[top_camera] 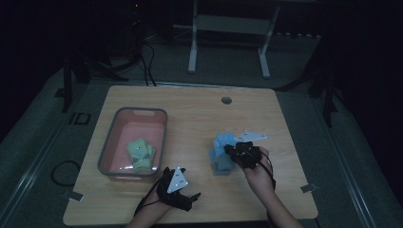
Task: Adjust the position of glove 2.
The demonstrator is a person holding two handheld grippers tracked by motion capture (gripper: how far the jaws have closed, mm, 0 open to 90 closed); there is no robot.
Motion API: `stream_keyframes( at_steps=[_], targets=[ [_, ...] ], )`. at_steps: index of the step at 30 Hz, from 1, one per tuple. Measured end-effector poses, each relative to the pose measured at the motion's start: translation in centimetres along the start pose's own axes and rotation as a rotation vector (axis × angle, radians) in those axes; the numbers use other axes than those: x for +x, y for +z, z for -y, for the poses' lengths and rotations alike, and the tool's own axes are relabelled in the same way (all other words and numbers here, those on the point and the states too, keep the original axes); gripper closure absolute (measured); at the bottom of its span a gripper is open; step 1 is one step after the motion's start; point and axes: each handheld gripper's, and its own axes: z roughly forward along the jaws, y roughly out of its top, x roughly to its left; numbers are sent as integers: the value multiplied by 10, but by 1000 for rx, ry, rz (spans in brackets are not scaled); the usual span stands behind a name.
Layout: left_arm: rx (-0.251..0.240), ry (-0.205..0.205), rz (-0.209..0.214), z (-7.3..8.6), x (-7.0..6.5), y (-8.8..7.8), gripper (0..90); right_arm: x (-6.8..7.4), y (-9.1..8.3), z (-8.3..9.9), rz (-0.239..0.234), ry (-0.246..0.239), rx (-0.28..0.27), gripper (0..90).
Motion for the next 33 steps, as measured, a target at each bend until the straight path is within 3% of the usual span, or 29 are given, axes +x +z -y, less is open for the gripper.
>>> stream_keyframes(
  at_steps=[10, 13, 22, 25, 31, 33],
  targets=[
    [-12, -8, 3, -1, 0, -1, 28, 4, 21, 11, -23, 12, 45, 858],
    [-3, 12, -5, -1, 0, -1, 29, 4, 29, 16, -18, 8, 67, 856],
    [-21, 30, 14, -1, -3, 1, 28, -3, 46, 25, -5, 7, 124, 842],
    [4, 31, 33, -2, -4, 2, 28, -5, 52, 28, -13, 13, 140, 834],
    [19, 13, 59, -5, -7, 2, 29, -7, 58, 29, -23, 19, 160, 778],
    [18, 7, 52, -7, -8, 1, 28, -7, 56, 28, -25, 18, 153, 695]
  ],
)
